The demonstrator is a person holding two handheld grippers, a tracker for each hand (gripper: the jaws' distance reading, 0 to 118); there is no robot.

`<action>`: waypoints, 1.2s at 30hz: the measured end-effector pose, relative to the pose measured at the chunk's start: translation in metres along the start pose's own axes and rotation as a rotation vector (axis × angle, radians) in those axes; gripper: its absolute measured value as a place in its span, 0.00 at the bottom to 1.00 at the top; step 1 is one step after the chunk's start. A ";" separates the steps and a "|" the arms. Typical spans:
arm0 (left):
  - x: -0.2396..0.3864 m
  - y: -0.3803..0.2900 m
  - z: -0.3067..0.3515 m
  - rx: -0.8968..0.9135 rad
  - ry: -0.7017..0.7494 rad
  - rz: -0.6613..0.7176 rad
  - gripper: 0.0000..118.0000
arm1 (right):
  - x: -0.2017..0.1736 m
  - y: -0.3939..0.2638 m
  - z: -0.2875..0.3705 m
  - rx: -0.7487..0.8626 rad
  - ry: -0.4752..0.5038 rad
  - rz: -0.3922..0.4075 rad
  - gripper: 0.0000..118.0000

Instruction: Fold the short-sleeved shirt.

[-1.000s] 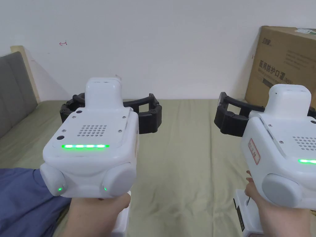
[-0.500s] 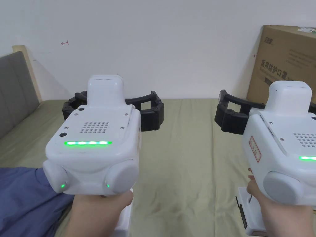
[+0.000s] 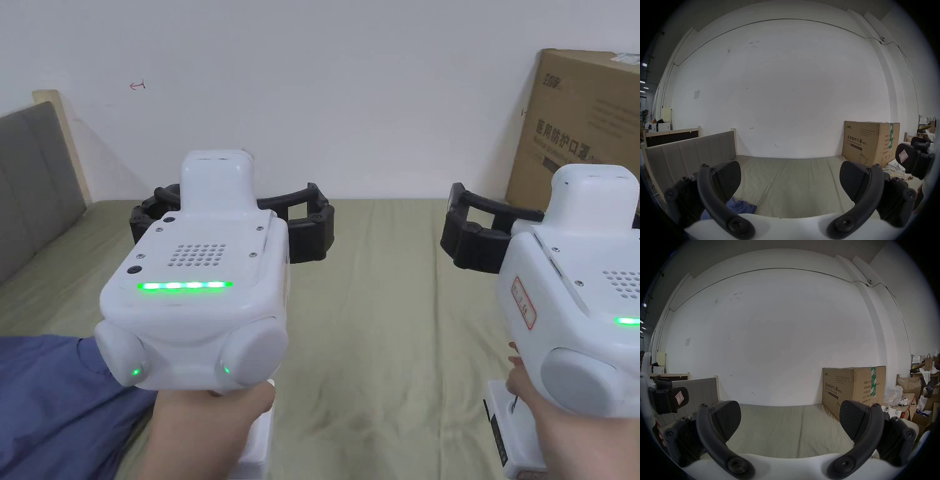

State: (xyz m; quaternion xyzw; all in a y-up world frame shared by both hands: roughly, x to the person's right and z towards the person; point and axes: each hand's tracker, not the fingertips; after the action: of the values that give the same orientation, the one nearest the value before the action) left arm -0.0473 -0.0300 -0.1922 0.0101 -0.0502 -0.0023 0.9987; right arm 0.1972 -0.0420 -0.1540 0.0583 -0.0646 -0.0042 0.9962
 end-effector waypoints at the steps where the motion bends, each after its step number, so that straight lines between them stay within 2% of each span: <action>1: 0.000 0.000 0.000 0.000 0.000 0.000 1.00 | 0.000 0.000 0.000 0.000 0.000 0.000 1.00; 16: -0.002 -0.002 0.001 0.001 0.002 -0.011 1.00 | -0.002 -0.002 0.001 -0.006 0.000 0.000 1.00; 26: 0.000 -0.006 0.002 -0.001 0.002 -0.075 1.00 | -0.004 -0.001 0.002 0.007 -0.006 0.024 1.00; 31: 0.003 -0.009 0.006 0.012 0.007 -0.090 1.00 | -0.003 -0.001 0.002 -0.004 0.009 0.011 1.00; 36: 0.000 -0.010 0.004 -0.013 0.021 -0.054 0.98 | -0.004 -0.003 0.002 -0.036 -0.005 0.029 1.00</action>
State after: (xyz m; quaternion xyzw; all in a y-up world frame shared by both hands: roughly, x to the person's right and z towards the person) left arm -0.0482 -0.0396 -0.1883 0.0050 -0.0392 -0.0293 0.9988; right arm 0.1928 -0.0451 -0.1533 0.0395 -0.0677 0.0090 0.9969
